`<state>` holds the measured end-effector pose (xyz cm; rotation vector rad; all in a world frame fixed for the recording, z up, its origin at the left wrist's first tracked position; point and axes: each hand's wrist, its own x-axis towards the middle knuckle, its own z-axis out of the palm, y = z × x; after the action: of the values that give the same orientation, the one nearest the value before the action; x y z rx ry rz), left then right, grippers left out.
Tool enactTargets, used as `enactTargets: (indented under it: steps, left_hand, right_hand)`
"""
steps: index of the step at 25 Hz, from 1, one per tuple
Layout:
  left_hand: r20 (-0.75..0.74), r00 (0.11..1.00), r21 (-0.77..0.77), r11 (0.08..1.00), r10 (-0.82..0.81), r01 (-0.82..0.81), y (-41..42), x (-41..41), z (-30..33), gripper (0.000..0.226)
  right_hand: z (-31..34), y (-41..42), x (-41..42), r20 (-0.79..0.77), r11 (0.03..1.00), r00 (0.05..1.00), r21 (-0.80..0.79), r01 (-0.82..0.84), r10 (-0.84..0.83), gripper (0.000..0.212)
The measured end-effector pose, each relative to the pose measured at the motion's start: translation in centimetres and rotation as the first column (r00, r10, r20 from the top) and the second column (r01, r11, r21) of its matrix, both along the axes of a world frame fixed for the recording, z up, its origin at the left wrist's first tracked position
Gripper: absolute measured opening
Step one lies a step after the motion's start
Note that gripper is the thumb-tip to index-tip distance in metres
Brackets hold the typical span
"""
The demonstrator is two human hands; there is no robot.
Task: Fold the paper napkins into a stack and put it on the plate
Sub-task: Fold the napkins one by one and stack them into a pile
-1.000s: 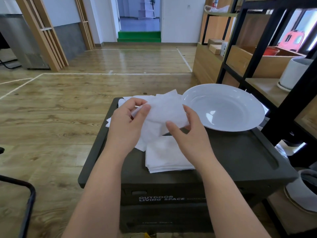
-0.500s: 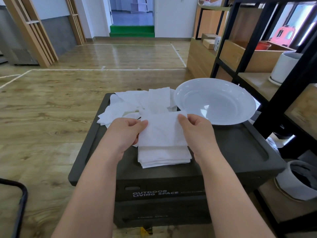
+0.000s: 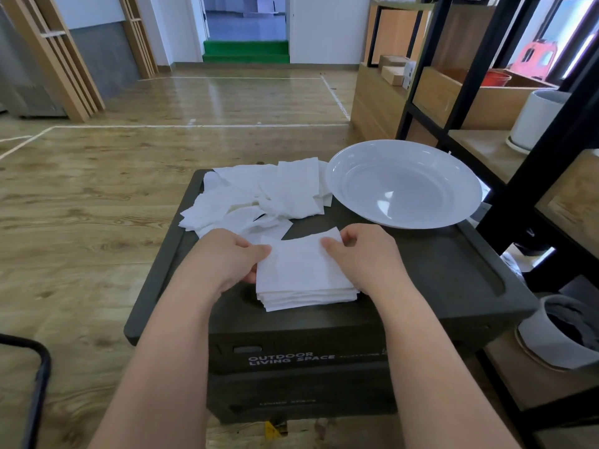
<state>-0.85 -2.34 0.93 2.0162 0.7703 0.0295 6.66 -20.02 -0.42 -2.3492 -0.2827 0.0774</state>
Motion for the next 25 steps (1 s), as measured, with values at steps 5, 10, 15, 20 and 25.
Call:
enactTargets:
  steps: [5,10,15,20,25]
  left_hand:
    - [-0.022,0.999,0.027,0.999,0.046,-0.046,0.2,0.2,-0.6,0.035]
    - [-0.153,0.988,0.202,0.978,-0.021,0.052,-0.3,0.2,-0.2,0.033]
    - [-0.166,0.986,0.226,0.973,-0.011,0.048,0.0,0.3,-0.4,0.034]
    - [0.48,0.842,0.256,0.879,0.245,-0.402,3.9,1.3,-0.2,0.021]
    - [0.322,0.947,0.539,0.817,0.025,-0.205,4.2,4.6,-1.4,0.044]
  right_hand:
    - [-0.4,0.4,-0.4,0.013,0.999,1.0,-0.048,0.018,-0.017,0.017]
    - [-0.2,1.0,-1.1,0.118,0.991,0.986,-0.044,0.123,-0.117,0.019]
    - [-0.2,2.3,-1.6,0.064,0.994,0.997,-0.11,-0.025,0.033,0.019]
    - [-0.2,2.0,-1.3,0.016,0.983,0.999,-0.175,-0.049,0.052,0.022]
    - [0.4,1.0,-1.2,0.01,0.989,0.999,-0.137,-0.051,0.053,0.009]
